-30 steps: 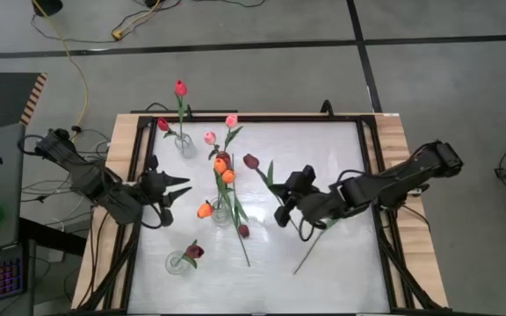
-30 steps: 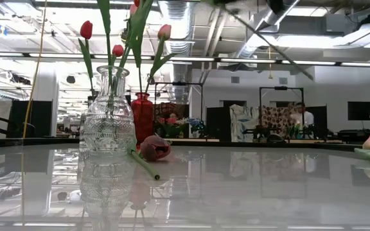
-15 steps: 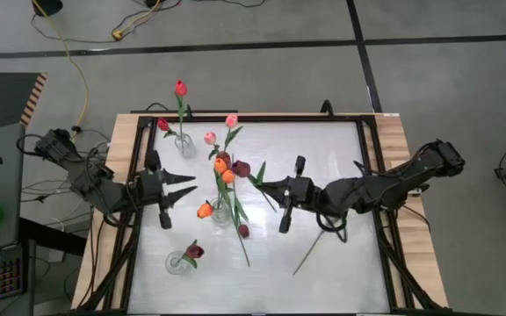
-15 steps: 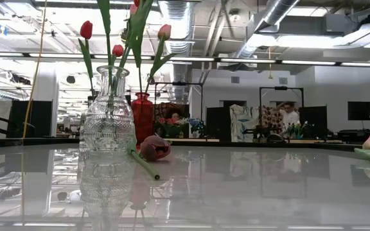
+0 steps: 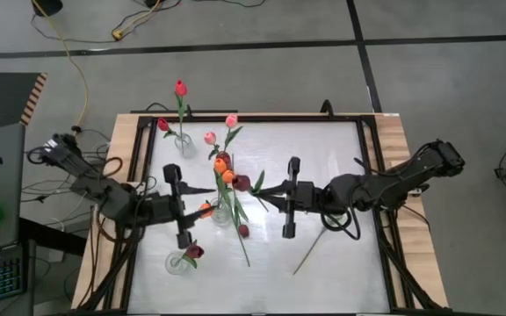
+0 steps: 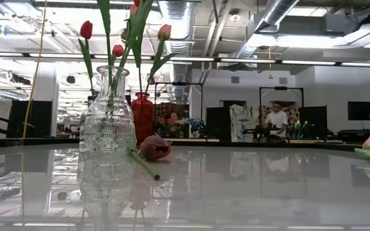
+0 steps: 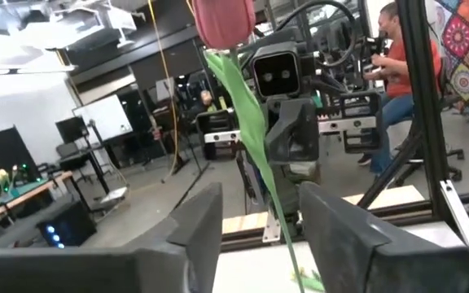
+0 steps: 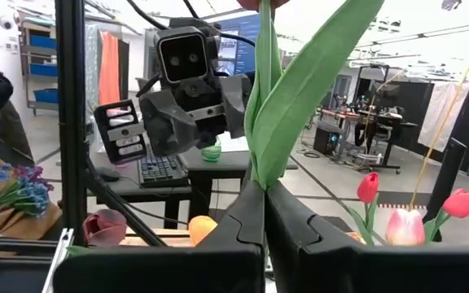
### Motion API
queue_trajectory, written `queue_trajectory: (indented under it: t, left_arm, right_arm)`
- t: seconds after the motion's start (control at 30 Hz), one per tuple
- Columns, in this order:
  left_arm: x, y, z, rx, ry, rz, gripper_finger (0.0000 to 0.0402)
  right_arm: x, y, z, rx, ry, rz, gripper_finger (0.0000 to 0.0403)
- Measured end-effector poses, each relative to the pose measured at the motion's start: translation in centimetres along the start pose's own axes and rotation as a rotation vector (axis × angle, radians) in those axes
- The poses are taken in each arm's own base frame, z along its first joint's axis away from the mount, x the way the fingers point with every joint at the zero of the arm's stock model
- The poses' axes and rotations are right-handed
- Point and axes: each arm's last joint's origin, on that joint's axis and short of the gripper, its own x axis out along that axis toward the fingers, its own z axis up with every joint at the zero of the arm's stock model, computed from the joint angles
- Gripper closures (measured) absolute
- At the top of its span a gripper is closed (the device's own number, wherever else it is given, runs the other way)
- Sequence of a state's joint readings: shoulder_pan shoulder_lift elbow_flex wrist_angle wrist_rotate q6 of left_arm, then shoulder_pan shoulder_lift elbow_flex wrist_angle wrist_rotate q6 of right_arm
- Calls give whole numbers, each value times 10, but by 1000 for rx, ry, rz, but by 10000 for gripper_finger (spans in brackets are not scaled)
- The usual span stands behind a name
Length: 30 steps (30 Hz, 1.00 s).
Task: Sort flowers into vase by color
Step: Put the dark red tulip into the bottom transparent vase
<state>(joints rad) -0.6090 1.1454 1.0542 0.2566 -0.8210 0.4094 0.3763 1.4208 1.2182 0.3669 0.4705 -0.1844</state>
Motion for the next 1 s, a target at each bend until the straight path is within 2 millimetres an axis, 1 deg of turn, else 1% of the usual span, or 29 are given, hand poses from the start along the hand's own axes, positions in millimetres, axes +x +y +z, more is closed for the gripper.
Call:
queue_trajectory:
  t: [0.17,0.27,0.43,0.57,0.77,1.0]
  left_arm:
    - [20,-5,-7,-37,-21,50,223]
    - [33,-7,-13,-40,-27,69,220]
    - [49,-9,-20,-62,-83,13,220]
    - [56,-6,-22,-110,-126,-18,220]
    - [62,0,-24,-179,-166,-111,221]
    - [67,7,-26,-190,-184,-155,243]
  right_arm:
    - [0,1,-1,-7,14,6,375]
    - [0,1,-2,-12,23,10,375]
    - [0,2,-3,-17,33,15,375]
    - [0,3,-4,-21,37,45,374]
    - [0,3,-5,-23,37,73,374]
    - [0,3,-6,-30,52,74,372]
